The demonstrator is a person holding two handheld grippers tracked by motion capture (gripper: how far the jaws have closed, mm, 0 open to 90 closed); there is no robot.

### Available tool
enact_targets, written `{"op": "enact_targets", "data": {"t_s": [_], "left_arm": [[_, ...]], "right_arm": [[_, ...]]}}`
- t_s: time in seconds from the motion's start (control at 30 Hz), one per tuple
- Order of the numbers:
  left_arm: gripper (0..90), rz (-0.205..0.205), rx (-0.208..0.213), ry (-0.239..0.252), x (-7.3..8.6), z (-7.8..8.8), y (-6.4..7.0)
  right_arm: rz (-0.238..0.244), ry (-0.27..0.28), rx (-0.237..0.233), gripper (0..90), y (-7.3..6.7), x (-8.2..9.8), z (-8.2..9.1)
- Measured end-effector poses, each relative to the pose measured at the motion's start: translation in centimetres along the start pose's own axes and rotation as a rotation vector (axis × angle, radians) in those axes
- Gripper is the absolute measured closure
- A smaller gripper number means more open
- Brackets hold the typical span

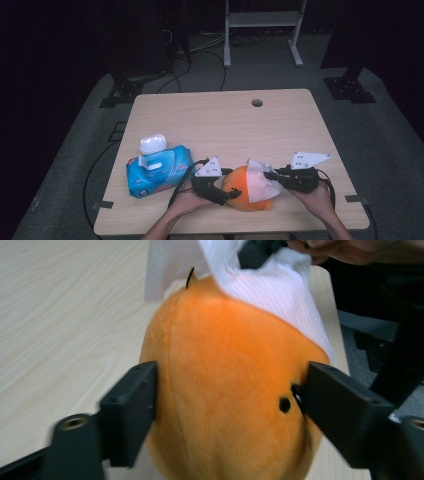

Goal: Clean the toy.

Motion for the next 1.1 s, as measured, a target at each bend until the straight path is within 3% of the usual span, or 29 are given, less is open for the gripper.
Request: {"op": "enact_targets", "data": {"t_s": [0.1, 0.2, 0.33, 0.5, 0.57, 0.63, 0.73, 0.83, 0.9, 1.0, 1.1], "left_arm": [[21.5, -0.014, -0.015, -0.001, -0.3, -0.3, -0.1], [31.4, -0.032, -0.023, -0.019, 0.2, 0.0, -0.2], [35.2, -0.033, -0.031, -0.019, 0.6, 0.3, -0.1], [35.1, -0.013, -0.03, -0.023, 0.9, 0.6, -0.4], [35.0, -0.002, -0.032, -0.02, 1.0, 0.7, -0.5], [35.1, -0.004, -0.036, -0.027, 1.0, 0.6, -0.5], [35.3, 0.013, -0.036, -0.032, 1.3, 0.9, -0.8], [35.2, 0.036, -0.036, -0.031, 1.6, 1.2, -1.1], [35.2, 0.039, -0.038, -0.031, 1.6, 1.2, -1.2], [35.4, 0.034, -0.051, -0.038, 1.5, 1.0, -1.1], [35.8, 0.052, -0.061, -0.041, 1.7, 1.1, -1.3]], "right_arm": [[0.013, 0.017, -0.045, 83.5, -0.8, -0.6, -0.9], [0.036, 0.005, -0.04, 83.5, -1.1, -0.8, -1.5], [-0.04, 0.015, -0.049, 83.6, 0.2, -0.1, -0.7], [-0.087, -0.009, 0.025, 83.4, 2.1, 1.2, 0.5], [-0.094, 0.017, 0.0, 83.4, 2.0, 1.1, 0.6], [-0.066, 0.021, -0.025, 83.4, 1.2, 0.7, 0.2], [-0.047, -0.008, -0.021, 83.4, 0.9, 0.7, -0.6], [-0.053, -0.103, 0.023, 83.4, 1.5, 1.7, -0.9], [-0.068, -0.084, 0.007, 83.4, 1.5, 1.7, -0.8], [-0.039, -0.012, -0.026, 83.4, 0.3, 0.1, -0.5], [-0.023, -0.014, -0.046, 83.4, -0.3, -0.1, -0.8]]}}
Point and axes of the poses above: each handheld gripper's, and its own axes: z roughly backward along the jaws, x roughly out of its underside, y roughly to its right, the point moved 4 cm from there along -z, roughly forward along the jaws, and after that the axes turned 8 degrees about -z, right-handed, at the moved point
